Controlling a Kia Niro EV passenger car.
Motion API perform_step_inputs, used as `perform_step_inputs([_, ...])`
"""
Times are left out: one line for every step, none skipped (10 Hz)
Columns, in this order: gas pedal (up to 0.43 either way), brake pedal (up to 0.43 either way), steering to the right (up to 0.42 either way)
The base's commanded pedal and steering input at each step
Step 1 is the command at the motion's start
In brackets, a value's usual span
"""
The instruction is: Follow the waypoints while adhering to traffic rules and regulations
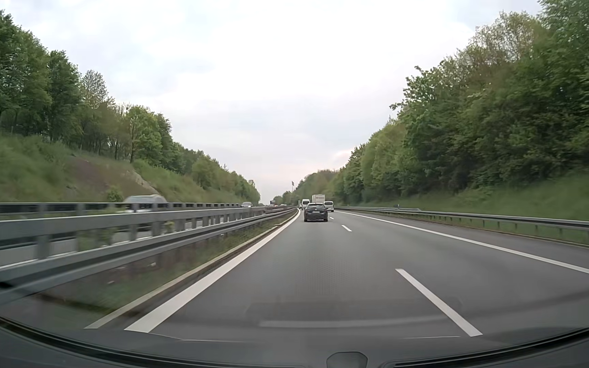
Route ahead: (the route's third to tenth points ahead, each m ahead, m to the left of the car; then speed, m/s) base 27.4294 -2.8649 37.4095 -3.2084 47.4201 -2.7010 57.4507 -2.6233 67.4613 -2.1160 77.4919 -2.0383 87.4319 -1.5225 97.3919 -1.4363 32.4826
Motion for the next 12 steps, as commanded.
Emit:
perform_step_inputs([0.177,0.000,-0.002])
perform_step_inputs([0.177,0.000,-0.002])
perform_step_inputs([0.157,0.000,-0.001])
perform_step_inputs([0.110,0.000,-0.001])
perform_step_inputs([0.079,0.000,-0.002])
perform_step_inputs([0.047,0.000,-0.003])
perform_step_inputs([0.039,0.000,-0.003])
perform_step_inputs([0.000,0.000,-0.003])
perform_step_inputs([0.000,0.000,-0.003])
perform_step_inputs([0.000,0.000,-0.003])
perform_step_inputs([0.000,0.000,-0.003])
perform_step_inputs([0.000,0.000,-0.003])
